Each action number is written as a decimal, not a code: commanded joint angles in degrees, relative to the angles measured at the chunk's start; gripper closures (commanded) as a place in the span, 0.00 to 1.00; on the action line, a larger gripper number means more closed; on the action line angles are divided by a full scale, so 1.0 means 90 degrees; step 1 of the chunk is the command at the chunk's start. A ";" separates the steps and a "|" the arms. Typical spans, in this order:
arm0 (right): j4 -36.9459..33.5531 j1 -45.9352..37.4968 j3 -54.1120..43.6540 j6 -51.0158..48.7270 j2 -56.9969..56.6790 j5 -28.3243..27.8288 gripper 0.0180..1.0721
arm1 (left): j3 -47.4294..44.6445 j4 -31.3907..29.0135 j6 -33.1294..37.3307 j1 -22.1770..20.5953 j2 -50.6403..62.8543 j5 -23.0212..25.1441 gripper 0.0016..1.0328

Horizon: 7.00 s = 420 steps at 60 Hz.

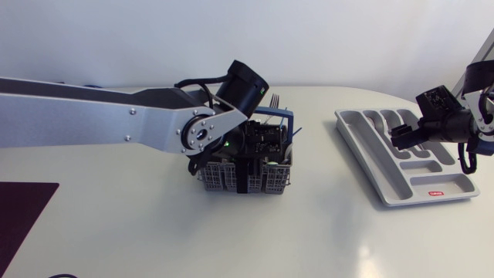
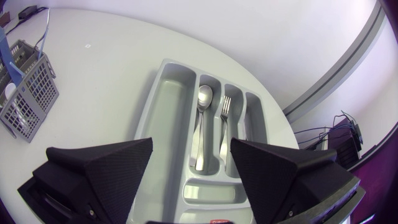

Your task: Sort the cutlery from the basket into the organizer compartments.

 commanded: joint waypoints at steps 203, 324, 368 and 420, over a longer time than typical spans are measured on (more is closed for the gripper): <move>0.2195 0.5634 -0.2263 0.1201 -0.3121 0.1367 0.56 | 0.1820 -0.0719 -0.5924 -0.0631 -0.0533 0.0135 0.97; -0.0881 0.0722 -0.1746 -0.1426 -0.3014 -0.3408 0.94 | 0.1039 -0.0641 -0.3102 0.0287 -0.1285 0.0272 0.08; -0.3000 -0.2872 0.0530 -0.7783 0.1224 -0.3925 0.95 | 0.0385 -0.0651 -0.2008 -0.0211 -0.0455 0.0291 0.09; -0.1995 -0.3311 0.0959 -1.0068 0.2718 -0.2343 0.76 | 0.0131 -0.0914 -0.1246 -0.0406 -0.0152 0.0135 0.10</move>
